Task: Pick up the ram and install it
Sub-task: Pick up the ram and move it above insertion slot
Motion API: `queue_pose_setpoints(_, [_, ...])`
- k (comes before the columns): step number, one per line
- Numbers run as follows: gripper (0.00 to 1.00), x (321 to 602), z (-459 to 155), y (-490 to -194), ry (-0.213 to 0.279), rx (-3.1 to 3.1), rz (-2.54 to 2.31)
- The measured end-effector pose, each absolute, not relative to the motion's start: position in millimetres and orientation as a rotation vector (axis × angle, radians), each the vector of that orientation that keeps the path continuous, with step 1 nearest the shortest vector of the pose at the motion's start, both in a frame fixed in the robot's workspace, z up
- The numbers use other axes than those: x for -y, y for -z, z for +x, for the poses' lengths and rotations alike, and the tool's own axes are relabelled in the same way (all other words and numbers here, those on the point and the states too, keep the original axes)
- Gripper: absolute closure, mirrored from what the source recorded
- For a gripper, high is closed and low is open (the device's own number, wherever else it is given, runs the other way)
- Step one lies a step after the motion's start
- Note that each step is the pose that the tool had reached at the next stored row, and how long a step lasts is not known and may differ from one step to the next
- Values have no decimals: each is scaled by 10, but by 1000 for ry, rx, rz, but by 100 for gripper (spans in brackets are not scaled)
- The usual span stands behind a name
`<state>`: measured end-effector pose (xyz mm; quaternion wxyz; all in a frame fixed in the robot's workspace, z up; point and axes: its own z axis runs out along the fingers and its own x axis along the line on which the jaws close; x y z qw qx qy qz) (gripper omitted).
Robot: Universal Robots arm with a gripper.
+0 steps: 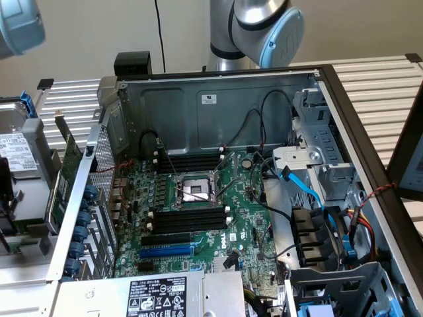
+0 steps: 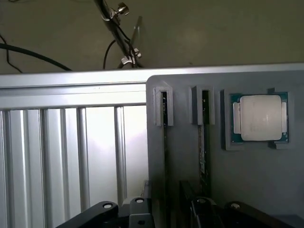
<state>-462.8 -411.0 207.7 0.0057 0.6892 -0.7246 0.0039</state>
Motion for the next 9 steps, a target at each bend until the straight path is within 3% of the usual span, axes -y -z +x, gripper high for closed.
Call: queue_pose_setpoints(9, [66,4110,-4628,-2004,-4,2269,2157])
